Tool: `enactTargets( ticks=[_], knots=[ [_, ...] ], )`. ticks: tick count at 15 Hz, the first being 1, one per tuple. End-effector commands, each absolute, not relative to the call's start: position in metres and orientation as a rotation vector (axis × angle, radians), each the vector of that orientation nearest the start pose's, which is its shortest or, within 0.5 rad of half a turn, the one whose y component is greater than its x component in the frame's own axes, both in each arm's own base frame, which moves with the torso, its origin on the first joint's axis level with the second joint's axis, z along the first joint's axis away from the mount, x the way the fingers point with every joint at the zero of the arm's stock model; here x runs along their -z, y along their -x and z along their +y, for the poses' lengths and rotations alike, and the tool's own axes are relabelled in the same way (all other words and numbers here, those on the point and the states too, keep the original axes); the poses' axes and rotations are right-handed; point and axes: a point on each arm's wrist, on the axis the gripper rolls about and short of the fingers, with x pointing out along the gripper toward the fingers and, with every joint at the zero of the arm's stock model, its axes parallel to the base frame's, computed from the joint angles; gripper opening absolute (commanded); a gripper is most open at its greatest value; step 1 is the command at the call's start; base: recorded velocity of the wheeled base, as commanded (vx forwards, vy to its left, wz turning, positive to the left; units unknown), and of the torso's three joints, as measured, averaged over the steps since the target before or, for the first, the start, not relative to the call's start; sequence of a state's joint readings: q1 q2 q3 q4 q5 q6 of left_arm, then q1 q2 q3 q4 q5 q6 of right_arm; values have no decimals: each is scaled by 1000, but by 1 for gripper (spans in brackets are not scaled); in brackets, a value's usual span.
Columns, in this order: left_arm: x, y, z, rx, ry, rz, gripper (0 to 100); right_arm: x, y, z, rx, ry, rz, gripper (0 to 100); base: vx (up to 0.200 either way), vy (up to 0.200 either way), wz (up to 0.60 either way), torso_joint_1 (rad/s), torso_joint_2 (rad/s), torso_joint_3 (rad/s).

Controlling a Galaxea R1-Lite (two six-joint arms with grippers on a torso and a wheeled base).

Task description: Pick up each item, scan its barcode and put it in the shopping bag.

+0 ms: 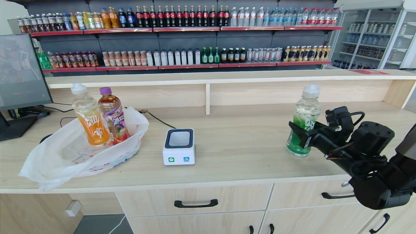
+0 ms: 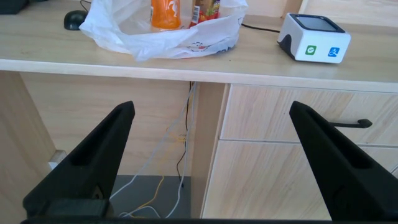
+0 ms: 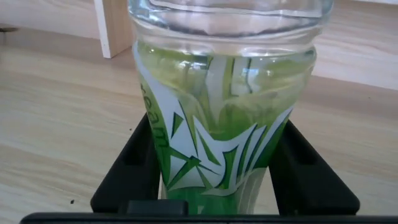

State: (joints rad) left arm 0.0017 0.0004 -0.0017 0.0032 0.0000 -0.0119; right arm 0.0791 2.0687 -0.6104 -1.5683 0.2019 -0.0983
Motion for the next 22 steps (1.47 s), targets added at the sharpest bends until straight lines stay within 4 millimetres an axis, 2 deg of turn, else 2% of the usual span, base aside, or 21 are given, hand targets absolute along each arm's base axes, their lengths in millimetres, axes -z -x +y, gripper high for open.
enactTargets(
  ticks=[1, 13, 22],
  knots=[
    [-76, 23, 0, -2, 12, 2, 100, -113, -336, 32, -277, 105, -135, 0, 0, 0, 0, 0, 0, 0],
    [-76, 23, 0, -2, 11, 2, 100, -151, -303, 42, -314, 99, -229, 0, 0, 0, 0, 0, 0, 0],
    [-76, 23, 0, 2, 5, 0, 100, -173, -270, 40, -320, 100, -282, 0, 0, 0, 0, 0, 0, 0]
  ],
)
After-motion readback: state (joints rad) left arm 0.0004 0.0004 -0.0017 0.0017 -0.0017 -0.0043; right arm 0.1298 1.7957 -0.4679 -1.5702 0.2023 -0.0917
